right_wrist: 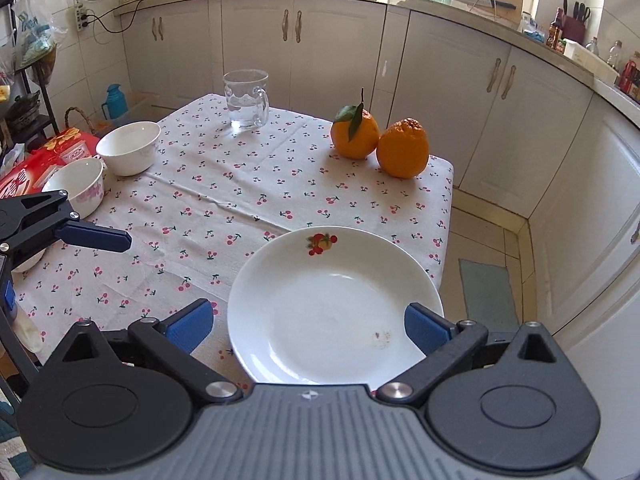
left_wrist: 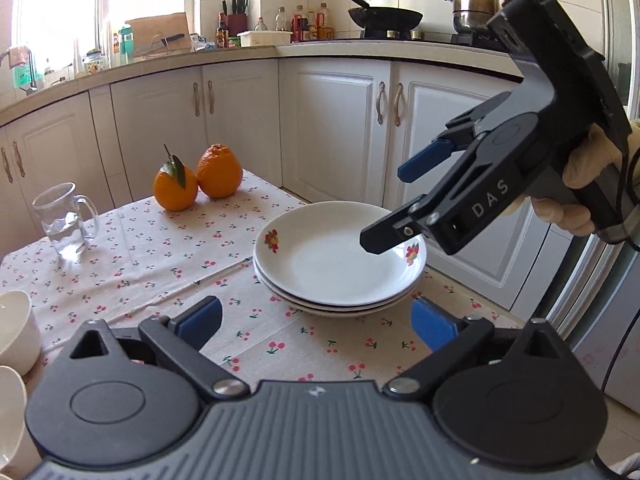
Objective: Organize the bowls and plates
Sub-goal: 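Open the right gripper and withdraw it from the stack, then grasp the rim of a white bowl with the right gripper, then carry the white bowl toward the plate stack with the right gripper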
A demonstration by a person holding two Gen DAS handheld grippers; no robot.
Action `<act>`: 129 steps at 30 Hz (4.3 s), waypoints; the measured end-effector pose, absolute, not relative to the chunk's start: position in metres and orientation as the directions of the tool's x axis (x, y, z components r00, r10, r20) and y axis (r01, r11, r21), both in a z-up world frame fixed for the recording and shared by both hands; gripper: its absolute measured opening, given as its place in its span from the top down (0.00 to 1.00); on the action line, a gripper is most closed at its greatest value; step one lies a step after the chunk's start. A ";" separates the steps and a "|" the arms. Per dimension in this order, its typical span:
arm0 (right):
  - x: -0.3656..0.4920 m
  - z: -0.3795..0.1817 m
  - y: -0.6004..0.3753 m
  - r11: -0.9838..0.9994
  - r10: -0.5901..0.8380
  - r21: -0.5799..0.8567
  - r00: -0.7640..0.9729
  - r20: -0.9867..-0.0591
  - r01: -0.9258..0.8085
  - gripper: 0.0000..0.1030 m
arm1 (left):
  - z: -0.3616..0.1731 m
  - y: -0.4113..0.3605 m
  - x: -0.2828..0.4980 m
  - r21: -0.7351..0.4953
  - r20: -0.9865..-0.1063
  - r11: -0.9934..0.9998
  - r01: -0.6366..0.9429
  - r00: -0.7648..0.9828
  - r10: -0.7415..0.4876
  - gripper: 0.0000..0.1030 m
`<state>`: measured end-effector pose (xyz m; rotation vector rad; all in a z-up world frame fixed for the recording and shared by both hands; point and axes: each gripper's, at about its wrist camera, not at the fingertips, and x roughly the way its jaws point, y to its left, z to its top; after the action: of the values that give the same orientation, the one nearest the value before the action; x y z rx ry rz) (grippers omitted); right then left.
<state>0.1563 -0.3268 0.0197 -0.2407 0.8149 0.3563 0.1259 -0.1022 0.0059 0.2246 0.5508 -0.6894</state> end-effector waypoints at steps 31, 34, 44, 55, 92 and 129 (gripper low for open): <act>0.101 0.010 -0.128 0.864 0.335 -0.067 0.668 -0.664 -0.500 0.00 | -0.005 0.089 0.034 0.075 -0.561 0.921 0.383 0.780 -0.278 0.02; 0.104 0.007 -0.111 0.838 0.382 -0.042 0.640 -0.667 -0.544 0.00 | -0.011 0.106 0.033 0.067 -0.573 0.937 0.341 0.782 -0.244 0.02; 0.111 -0.011 -0.062 0.762 0.475 0.007 0.552 -0.685 -0.647 0.00 | -0.040 0.132 0.046 0.052 -0.618 0.956 0.289 0.762 -0.196 0.02; 0.118 -0.025 -0.037 0.710 0.536 0.079 0.465 -0.704 -0.700 0.00 | -0.051 0.135 0.057 0.052 -0.633 0.951 0.306 0.746 -0.206 0.02; 0.132 -0.040 -0.030 0.645 0.617 0.215 0.333 -0.713 -0.734 0.38 | -0.036 0.127 0.067 0.026 -0.626 0.924 0.382 0.726 -0.283 0.18; 0.123 -0.036 -0.159 0.844 0.468 0.180 0.529 -0.708 -0.506 0.37 | -0.048 0.019 0.113 0.013 -0.624 0.777 0.630 0.612 -0.486 0.18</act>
<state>0.1229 -0.1594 -0.0364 -0.0492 0.8302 0.5817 0.1131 0.0192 -0.0484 0.2414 0.6428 -0.6506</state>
